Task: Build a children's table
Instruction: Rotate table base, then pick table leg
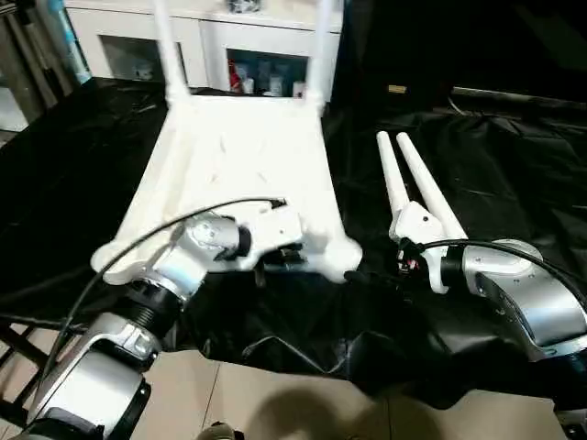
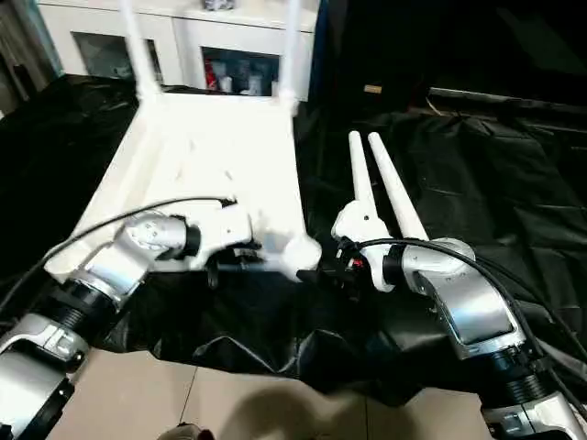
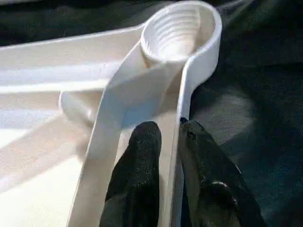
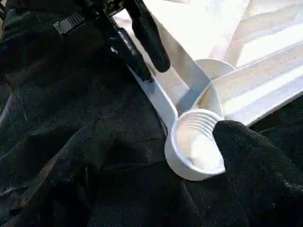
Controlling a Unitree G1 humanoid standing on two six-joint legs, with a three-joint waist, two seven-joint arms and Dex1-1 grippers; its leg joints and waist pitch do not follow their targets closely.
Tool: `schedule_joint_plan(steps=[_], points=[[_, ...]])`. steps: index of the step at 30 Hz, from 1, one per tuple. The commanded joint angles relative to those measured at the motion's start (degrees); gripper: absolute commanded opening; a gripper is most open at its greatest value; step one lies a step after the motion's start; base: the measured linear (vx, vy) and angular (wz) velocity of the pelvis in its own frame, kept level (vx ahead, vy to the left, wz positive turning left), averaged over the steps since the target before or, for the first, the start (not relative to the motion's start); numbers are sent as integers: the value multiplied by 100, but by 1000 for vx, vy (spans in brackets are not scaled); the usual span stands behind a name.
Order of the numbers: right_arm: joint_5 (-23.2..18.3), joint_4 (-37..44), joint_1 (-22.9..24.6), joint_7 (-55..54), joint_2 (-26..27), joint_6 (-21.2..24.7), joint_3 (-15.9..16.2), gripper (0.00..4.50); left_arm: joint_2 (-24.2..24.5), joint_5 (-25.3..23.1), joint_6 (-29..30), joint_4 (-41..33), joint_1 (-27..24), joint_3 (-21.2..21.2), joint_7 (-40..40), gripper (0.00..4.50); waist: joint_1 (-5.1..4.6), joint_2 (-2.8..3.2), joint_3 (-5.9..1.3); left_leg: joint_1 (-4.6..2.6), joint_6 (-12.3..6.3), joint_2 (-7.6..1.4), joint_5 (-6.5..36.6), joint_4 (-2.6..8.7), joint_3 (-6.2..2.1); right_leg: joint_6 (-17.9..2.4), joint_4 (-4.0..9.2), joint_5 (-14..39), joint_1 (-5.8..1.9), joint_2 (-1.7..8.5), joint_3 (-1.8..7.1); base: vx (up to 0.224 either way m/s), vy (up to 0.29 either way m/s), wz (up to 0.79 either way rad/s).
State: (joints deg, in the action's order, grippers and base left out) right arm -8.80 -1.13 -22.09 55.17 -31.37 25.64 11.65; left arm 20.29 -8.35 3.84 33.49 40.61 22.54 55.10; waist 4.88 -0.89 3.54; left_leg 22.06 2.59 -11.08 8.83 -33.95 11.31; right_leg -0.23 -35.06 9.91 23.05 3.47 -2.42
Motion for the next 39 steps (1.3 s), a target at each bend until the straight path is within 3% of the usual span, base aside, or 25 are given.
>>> schedule_joint_plan(steps=[1, 3, 4, 7, 9, 10, 12, 13, 14, 16, 17, 18, 19, 24, 27, 28, 29, 32, 39], points=[[-30, 160, 35, -227, 80, -9, -188, 381, 68, 327, 150, -530, -143, -241, 274, 90, 2, 21, -419, -157, 38, -231, 1608, 379, -152, -1084, 473, 1609, -223, 451, 223, 0, 0, 0], [-124, 218, 34, -371, 181, 53, -325, 381, 131, 600, 349, -921, -313, -366, 484, 90, 7, 25, -421, -179, 59, -238, 1639, 375, -144, -1133, 463, 1561, -200, 438, 223, 0, 0, 0], [-242, 216, -9, -510, 305, 211, -459, 381, 184, 797, 494, -1189, -431, -458, 589, 90, 1, -4, -416, -169, 46, -236, 1640, 380, -138, -1154, 451, 1530, -204, 434, 226, 0, 0, 0], [-302, -56, -249, -1116, 662, 544, -755, 381, 238, 1119, 818, -1612, -621, -672, 620, 90, -17, 23, -402, -175, 79, -223, 1686, 391, -130, -1151, 457, 1671, -178, 414, 222, 0, 0, 0], [-97, -557, -557, -1882, 965, 679, -952, 381, 230, 1272, 970, -1792, -714, -841, 508, 90, -58, 16, -401, -181, 180, -199, 1730, 387, -133, -1130, 455, 1868, -159, 410, 213, 0, 0, 0], [70, -895, -735, -2348, 1093, 734, -1035, 381, 220, 1295, 1006, -1838, -745, -923, 414, 90, -70, 34, -386, -210, 278, -206, 1756, 386, -128, -1094, 476, 2002, -115, 411, 223, 0, 0, 0], [277, -1752, -1162, -3387, 1385, 927, -1324, 409, 205, 1308, 1139, -1998, -839, -1100, 223, 100, -111, 40, -384, -233, 402, -172, 1877, 375, -121, -1011, 506, 2195, -104, 395, 225, 0, 0, 0], [277, -1752, -1162, -3387, 1385, 927, -1324, 416, 205, 1308, 1139, -1998, -839, -1100, 223, 100, -108, 45, -383, -247, 425, -178, 1907, 370, -128, -993, 508, 2218, -100, 406, 229, 0, 0, 0], [275, -2274, -1383, -3706, 1463, 889, -1424, 429, 229, 1260, 1177, -2131, -905, -1150, 109, 100, -97, 46, -384, -250, 431, -179, 1957, 373, -124, -919, 514, 2233, -101, 397, 229, 0, 0, 0], [327, -2671, -1561, -3932, 1487, 901, -1452, 429, 250, 1280, 1273, -2264, -961, -1188, 62, 100, -116, 44, -405, -219, 445, -183, 1887, 392, -142, -900, 479, 2059, -137, 396, 220, 0, 0, 0], [297, -2869, -1679, -4085, 1518, 948, -1530, 441, 278, 1320, 1359, -2379, -1003, -1191, 64, 100, -132, -5, -403, -206, 427, -179, 1826, 394, -125, -910, 478, 1905, -142, 376, 220, 0, 0, 0], [296, -3142, -1844, -4269, 1526, 967, -1598, 441, 304, 1369, 1443, -2511, -1049, -1203, 74, 100, -128, 10, -407, -209, 427, -181, 1802, 386, -129, -938, 450, 1845, -142, 390, 225, 0, 0, 0], [296, -3142, -1844, -4269, 1526, 967, -1598, 441, 304, 1369, 1443, -2511, -1049, -1203, 74, 100, -165, -4, -417, -163, 402, -168, 1665, 387, -132, -966, 422, 1716, -185, 391, 223, 0, 0, 0], [400, -4180, -2465, -4716, 1480, 1123, -1776, 441, 371, 1481, 1684, -2893, -1167, -1200, 77, 100, -191, -16, -433, -134, 306, -154, 1307, 349, -94, -1040, 378, 1303, -207, 372, 228, 0, 0, 0], [423, -4502, -2626, -4541, 1449, 1230, -1725, 441, 367, 1496, 1734, -2961, -1191, -1193, 53, 100, -198, -13, -429, -133, 278, -151, 1299, 341, -84, -1056, 371, 1219, -208, 360, 231, 0, 0, 0], [312, -4664, -2697, -4259, 1444, 1329, -1717, 441, 352, 1657, 1993, -3032, -1188, -1210, 134, 100, -191, -14, -433, -141, 261, -154, 1307, 336, -77, -1064, 369, 1202, -210, 367, 234, 0, 0, 0], [262, -4728, -2713, -4113, 1440, 1327, -1706, 450, 350, 1738, 2108, -3078, -1186, -1218, 184, 128, -187, -13, -438, -137, 237, -158, 1261, 337, -80, -1103, 358, 1125, -221, 366, 232, 0, 0, 0], [129, -4959, -2796, -3884, 1437, 1398, -1738, 450, 349, 1927, 2399, -3265, -1204, -1229, 287, 136, -175, -33, -438, -145, 200, -168, 1236, 330, -67, -1191, 351, 1072, -220, 372, 232, 0, 0, 0], [240, -5641, -3004, -3831, 1450, 1328, -1779, 450, 401, 1948, 2492, -3470, -1287, -1143, 239, 203, -172, -35, -415, -146, 254, -170, 1349, 334, -71, -1138, 379, 1416, -200, 374, 228, 0, 0, 0]])
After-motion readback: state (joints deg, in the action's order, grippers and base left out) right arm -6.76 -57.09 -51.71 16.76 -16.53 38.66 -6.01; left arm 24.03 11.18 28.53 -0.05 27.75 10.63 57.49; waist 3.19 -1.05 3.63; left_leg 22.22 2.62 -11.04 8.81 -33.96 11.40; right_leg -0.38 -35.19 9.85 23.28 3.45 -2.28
